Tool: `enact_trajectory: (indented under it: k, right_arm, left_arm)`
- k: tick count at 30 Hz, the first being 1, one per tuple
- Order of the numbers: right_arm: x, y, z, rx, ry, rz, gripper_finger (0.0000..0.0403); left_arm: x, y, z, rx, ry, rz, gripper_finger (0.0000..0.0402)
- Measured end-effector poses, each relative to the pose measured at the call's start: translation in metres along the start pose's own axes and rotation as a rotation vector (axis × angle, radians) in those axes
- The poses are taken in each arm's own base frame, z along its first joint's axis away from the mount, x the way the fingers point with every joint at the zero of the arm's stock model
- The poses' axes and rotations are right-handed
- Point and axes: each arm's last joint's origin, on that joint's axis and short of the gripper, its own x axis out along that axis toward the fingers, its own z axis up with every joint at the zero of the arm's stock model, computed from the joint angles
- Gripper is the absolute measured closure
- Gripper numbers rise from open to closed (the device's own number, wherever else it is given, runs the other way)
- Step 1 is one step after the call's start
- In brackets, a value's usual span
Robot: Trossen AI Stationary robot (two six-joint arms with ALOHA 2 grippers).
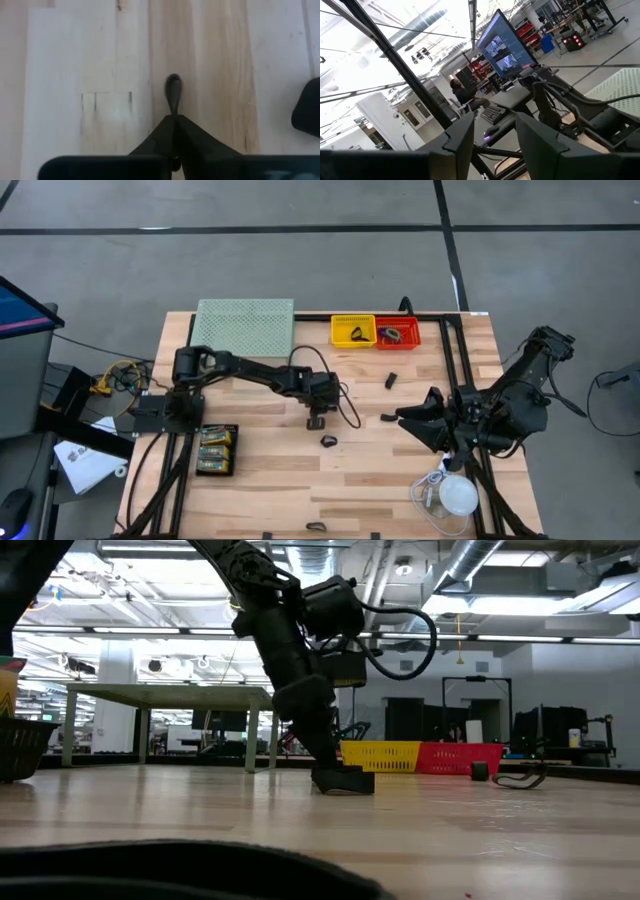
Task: Pick & Place Office Desk Supplies
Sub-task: Put the black rubber band into the yellow basket
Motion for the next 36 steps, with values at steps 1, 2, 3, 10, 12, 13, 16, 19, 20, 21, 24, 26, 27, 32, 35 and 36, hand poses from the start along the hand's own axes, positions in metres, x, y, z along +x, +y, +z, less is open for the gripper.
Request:
enact_trajectory:
  k: [1, 2, 3, 10, 12, 13, 16, 19, 20, 21, 24, 26, 27, 32, 35, 36]
  right_arm:
    - [0.0, 0.0, 0.0, 0.0, 0.0, 0.0, 0.026]
    - [0.0, 0.0, 0.0, -0.001, 0.0, 0.0, 0.026]
    - [0.0, 0.0, 0.0, 0.0, 0.0, 0.0, 0.026]
    - [0.0, 0.0, 0.0, 0.007, 0.002, -0.001, 0.026]
    - [0.0, 0.0, 0.0, 0.007, 0.002, -0.001, 0.026]
    - [0.0, 0.0, 0.0, 0.007, 0.002, -0.001, 0.026]
    - [0.0, 0.0, 0.0, 0.006, 0.003, -0.001, 0.026]
    - [0.0, 0.0, -0.001, 0.002, 0.004, -0.002, 0.026]
    - [0.0, 0.0, -0.001, -0.003, 0.005, -0.002, 0.026]
    - [0.0, 0.0, -0.001, -0.003, 0.004, -0.002, 0.026]
    - [0.001, -0.001, 0.0, -0.005, 0.001, -0.003, 0.026]
    - [0.001, 0.0, 0.0, -0.005, 0.001, -0.003, 0.026]
    - [0.001, 0.0, 0.0, -0.003, 0.0, -0.002, 0.026]
    - [0.002, -0.001, 0.0, -0.004, -0.004, -0.007, 0.026]
    - [0.003, -0.003, 0.001, -0.005, -0.01, -0.015, 0.026]
    - [0.004, -0.003, 0.001, -0.005, -0.011, -0.016, 0.026]
  left_arm:
    - [0.0, 0.001, 0.0, -0.01, -0.002, -0.008, 0.0393]
    - [0.0, 0.002, 0.0, -0.016, -0.006, -0.014, 0.0394]
    - [-0.001, 0.003, 0.001, -0.018, -0.013, -0.022, 0.0396]
    - [-0.043, 0.005, 0.025, -0.076, -0.199, -0.022, 0.0399]
    - [-0.06, 0.01, 0.034, -0.141, -0.288, -0.001, 0.04]
    - [-0.07, 0.013, 0.038, -0.177, -0.334, 0.012, 0.04]
    - [-0.099, 0.026, 0.054, -0.246, -0.521, 0.04, 0.04]
    - [-0.126, 0.037, 0.068, -0.239, -0.706, 0.065, 0.04]
    - [-0.132, 0.043, 0.071, -0.247, -0.734, 0.085, 0.0401]
    - [-0.137, 0.049, 0.073, -0.257, -0.751, 0.104, 0.0401]
    - [-0.146, 0.071, 0.08, -0.293, -0.781, 0.159, 0.0401]
    - [-0.151, 0.088, 0.08, -0.321, -0.786, 0.197, 0.0401]
    - [-0.154, 0.098, 0.083, -0.334, -0.804, 0.217, 0.0401]
    - [-0.151, 0.139, 0.08, -0.395, -0.75, 0.281, 0.0401]
    - [-0.145, 0.162, 0.081, -0.424, -0.72, 0.308, 0.0402]
    - [-0.143, 0.168, 0.082, -0.432, -0.713, 0.316, 0.0401]
